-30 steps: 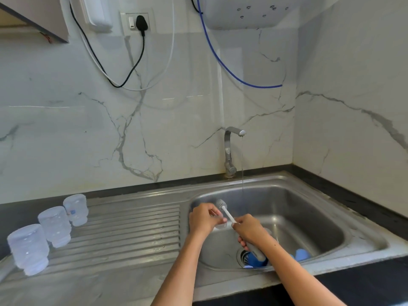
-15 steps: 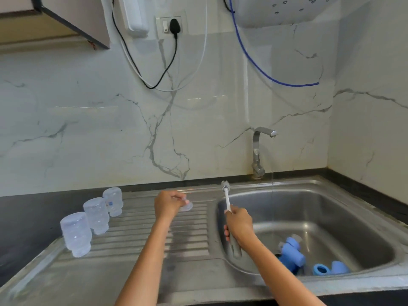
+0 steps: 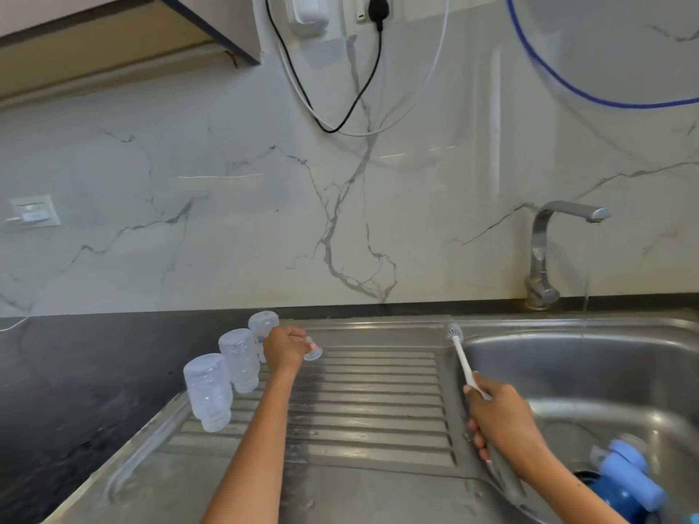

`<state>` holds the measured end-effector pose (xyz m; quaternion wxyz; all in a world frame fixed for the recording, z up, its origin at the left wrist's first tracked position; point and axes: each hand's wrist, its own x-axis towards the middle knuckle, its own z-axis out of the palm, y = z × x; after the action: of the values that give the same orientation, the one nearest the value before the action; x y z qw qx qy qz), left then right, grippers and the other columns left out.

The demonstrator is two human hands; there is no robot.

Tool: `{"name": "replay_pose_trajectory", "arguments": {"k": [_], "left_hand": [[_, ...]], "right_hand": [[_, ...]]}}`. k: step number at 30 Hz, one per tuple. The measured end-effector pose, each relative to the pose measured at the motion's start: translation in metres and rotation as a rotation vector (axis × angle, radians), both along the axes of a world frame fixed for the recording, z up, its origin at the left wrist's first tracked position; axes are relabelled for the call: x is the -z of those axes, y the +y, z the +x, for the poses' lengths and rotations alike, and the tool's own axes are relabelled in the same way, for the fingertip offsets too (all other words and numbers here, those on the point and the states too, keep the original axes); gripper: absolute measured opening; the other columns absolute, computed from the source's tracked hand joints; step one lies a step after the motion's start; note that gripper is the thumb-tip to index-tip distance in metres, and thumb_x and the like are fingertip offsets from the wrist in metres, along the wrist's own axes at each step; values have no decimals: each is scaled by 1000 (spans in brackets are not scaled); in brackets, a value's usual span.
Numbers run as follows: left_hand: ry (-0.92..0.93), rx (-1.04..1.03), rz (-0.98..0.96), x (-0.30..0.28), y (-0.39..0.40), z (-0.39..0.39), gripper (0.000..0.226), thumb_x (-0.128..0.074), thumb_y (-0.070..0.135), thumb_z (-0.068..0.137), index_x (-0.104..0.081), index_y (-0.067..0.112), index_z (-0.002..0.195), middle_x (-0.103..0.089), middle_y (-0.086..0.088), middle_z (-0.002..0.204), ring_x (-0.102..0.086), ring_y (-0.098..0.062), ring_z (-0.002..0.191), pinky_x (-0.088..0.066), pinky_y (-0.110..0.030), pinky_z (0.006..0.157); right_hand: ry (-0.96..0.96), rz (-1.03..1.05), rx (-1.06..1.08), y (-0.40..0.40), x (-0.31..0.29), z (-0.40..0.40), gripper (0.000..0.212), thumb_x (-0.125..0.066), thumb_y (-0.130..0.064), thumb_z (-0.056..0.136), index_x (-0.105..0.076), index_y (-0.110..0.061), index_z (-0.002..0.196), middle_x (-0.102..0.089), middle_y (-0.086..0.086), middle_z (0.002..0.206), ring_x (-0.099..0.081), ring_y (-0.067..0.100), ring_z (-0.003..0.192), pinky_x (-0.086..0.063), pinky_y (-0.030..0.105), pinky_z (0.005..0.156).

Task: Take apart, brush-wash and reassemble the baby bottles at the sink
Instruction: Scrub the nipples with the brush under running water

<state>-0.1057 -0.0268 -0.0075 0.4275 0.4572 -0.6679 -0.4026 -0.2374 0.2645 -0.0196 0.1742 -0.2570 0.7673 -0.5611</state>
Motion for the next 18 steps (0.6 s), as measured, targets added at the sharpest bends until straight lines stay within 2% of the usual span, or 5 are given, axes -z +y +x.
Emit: {"name": "replay_pose_trajectory", "arguments": {"k": [4,7,10,13,18], "left_hand": [[-18,-17,-19,10,-13,-4,17,-62,-7,82,-63,8,76,-69,-20,89,-64,-33,90,-44,-28,75],[-97,-24,-46,14,-12,-6,10,-65,-3,82,-69,1,89,-70,-17,91,-61,-23,86,-41,-25,72],[-114,-19,-61,15,-12,-7,11,-66,-2,81,-70,1,92,-71,-16,91,-64,-25,89,-41,-25,74],[-123,-8,-63,16,-12,-6,10,-70,-2,78,-69,2,88,-72,-16,88,-65,-26,89,-44,-27,77],[-116,17,-42,15,-10,-2,14,-77,2,75,-68,4,86,-72,-15,87,-63,-23,82,-50,-33,86]], "right_hand": [[60,-7,-21,-1,-2,3,18,-42,-13,101,-50,-27,93,-51,9,54,-43,15,33,-41,23,36],[54,-8,-19,-2,-4,4,17,-42,-13,101,-51,-27,95,-52,9,56,-43,14,33,-41,23,36],[29,-1,-17,-2,-4,4,21,-42,-15,101,-57,-25,112,-52,9,57,-44,14,35,-42,23,37],[12,3,-26,-1,-2,3,31,-41,-16,101,-55,-25,127,-53,8,58,-46,13,36,-42,22,36],[15,3,-27,0,-3,3,36,-40,-16,102,-53,-22,135,-54,8,58,-46,13,36,-42,22,36]]}}
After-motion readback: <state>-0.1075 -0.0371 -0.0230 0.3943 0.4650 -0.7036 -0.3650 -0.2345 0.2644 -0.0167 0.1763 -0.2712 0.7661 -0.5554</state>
